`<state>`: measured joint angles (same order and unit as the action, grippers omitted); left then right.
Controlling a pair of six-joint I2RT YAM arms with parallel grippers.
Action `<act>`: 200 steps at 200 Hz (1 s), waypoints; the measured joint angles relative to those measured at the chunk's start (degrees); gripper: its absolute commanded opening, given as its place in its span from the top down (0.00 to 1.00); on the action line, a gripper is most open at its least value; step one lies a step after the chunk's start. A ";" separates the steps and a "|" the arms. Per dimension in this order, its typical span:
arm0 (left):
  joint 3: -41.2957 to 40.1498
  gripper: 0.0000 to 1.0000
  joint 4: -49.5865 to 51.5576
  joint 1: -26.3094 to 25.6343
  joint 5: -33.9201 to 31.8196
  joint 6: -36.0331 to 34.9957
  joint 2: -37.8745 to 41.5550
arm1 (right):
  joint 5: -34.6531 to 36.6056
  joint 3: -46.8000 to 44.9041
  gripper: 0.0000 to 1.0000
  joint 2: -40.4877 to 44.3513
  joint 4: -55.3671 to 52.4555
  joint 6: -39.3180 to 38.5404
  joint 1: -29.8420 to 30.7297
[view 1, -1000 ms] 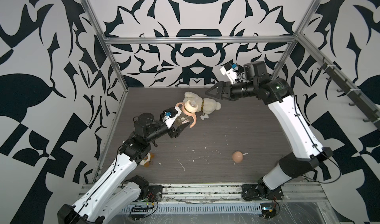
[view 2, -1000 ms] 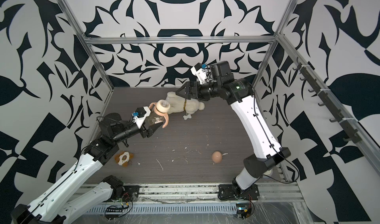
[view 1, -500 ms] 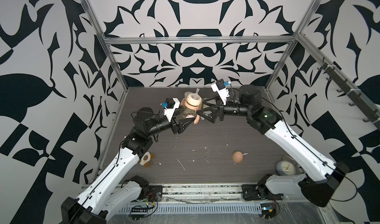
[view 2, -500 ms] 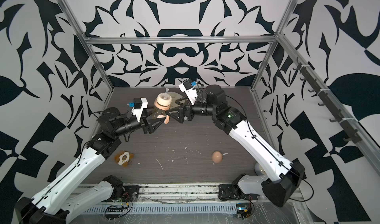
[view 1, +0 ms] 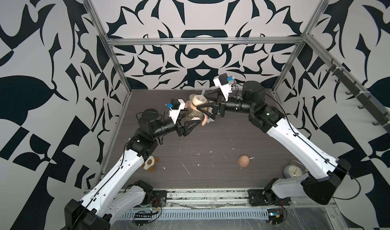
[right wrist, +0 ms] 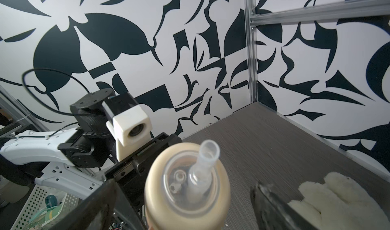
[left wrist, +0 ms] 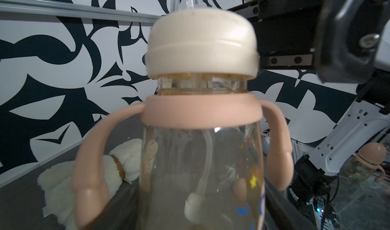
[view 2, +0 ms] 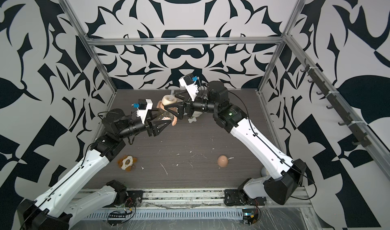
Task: Assemble the baby bottles
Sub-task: Screw the nipple onto the baby bottle.
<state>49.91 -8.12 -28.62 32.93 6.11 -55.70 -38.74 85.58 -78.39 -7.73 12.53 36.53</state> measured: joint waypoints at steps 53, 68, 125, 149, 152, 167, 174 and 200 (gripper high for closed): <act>0.00 1.00 -0.66 0.00 0.39 0.09 -0.35 | -0.90 0.68 0.02 -0.39 -0.20 0.87 0.85; 0.00 1.00 -0.76 0.00 0.42 0.09 -0.42 | -1.09 0.68 0.03 -0.44 -0.66 1.05 1.46; 0.00 1.00 -1.11 0.00 1.05 0.13 -0.79 | -0.94 0.09 0.07 0.37 -2.14 1.53 1.75; 0.02 1.00 -1.64 -0.15 1.42 0.11 -0.79 | -0.35 -0.96 0.08 2.51 -4.13 2.19 1.79; 0.00 1.00 -1.73 -0.15 1.42 0.11 -0.79 | -0.15 -1.09 0.08 2.93 -4.48 2.25 1.79; 0.02 1.00 -2.16 -0.15 1.33 0.13 -0.85 | 0.28 -2.45 0.08 5.55 -5.86 2.62 1.84; 0.00 1.00 -2.34 -0.15 1.18 0.17 -0.98 | 0.24 -2.93 0.09 6.88 -6.69 2.78 1.92; 0.00 1.00 -2.34 -0.15 0.76 0.31 -1.88 | -0.09 -3.23 0.09 11.28 -9.27 3.61 2.58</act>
<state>49.91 -10.46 -28.77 33.69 6.42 -57.58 -38.83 82.35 -67.11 -16.99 16.14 39.11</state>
